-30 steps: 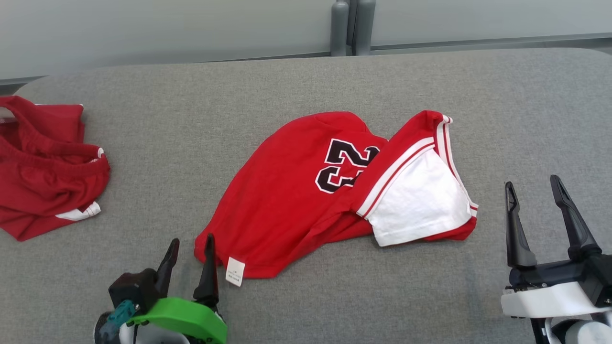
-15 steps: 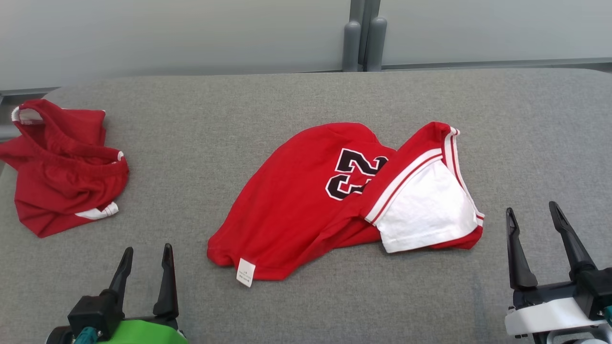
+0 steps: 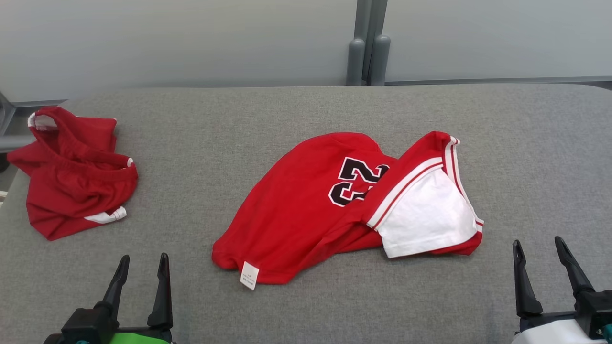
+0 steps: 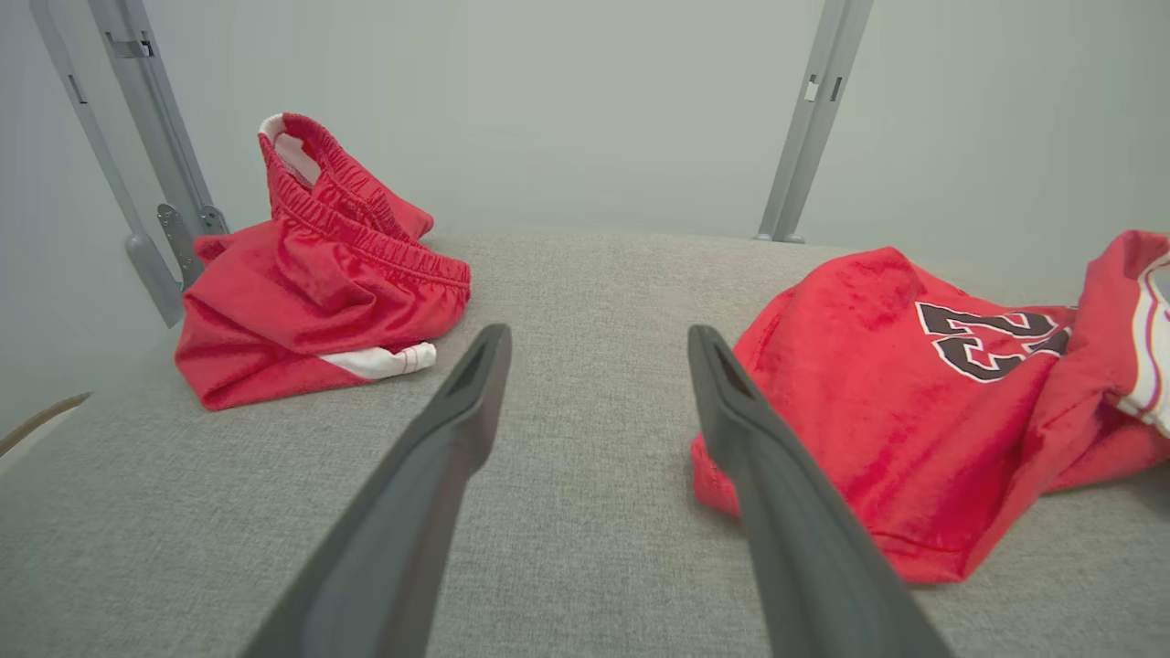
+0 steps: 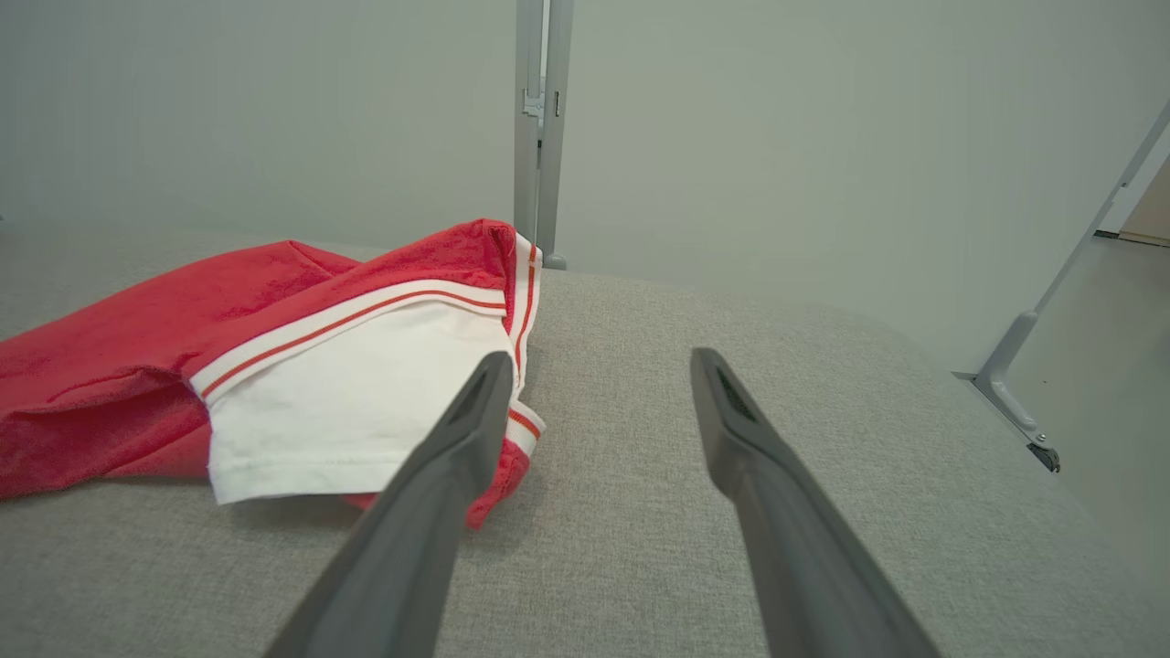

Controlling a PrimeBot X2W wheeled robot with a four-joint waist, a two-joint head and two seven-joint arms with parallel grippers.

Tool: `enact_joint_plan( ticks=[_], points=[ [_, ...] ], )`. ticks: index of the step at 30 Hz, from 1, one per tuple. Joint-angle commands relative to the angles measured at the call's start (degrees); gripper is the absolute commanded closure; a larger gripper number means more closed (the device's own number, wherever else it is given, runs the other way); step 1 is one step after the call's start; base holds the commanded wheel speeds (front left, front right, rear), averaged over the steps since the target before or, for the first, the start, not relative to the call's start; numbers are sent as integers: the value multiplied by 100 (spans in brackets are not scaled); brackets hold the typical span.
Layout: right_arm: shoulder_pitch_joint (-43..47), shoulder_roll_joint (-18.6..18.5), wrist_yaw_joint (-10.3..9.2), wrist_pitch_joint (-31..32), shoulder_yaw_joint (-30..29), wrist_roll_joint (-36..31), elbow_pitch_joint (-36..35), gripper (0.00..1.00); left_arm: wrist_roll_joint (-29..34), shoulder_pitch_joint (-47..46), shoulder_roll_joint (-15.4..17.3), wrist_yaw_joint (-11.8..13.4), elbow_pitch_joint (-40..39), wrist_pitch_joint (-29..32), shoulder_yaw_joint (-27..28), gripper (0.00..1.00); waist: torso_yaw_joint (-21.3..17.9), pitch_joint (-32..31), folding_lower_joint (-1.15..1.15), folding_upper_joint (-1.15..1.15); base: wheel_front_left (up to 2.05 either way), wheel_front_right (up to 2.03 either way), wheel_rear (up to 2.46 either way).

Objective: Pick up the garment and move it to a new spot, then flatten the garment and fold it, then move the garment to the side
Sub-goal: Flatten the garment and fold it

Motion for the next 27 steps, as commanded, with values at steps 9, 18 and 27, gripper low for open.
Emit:
enact_joint_plan(
  ticks=[9, 18, 27],
  points=[
    [-57, 20, -2, -17, -7, 58, 95, 0, 313, 0, -256, -289, 193, 1, 278, 0, -79, 47, 0, 39, 0, 0, 0],
    [-423, 42, -1, -17, 198, 272, 531, 0, 369, -238, -220, -370, 510, 2, 148, 0, -91, 199, 0, 39, 0, 0, 0],
    [-1007, -338, -4, 1914, 944, -21, 193, 0, 429, -800, 19, -350, 577, 1042, -214, 0, -99, 542, 0, 39, 0, 0, 0]
  ],
)
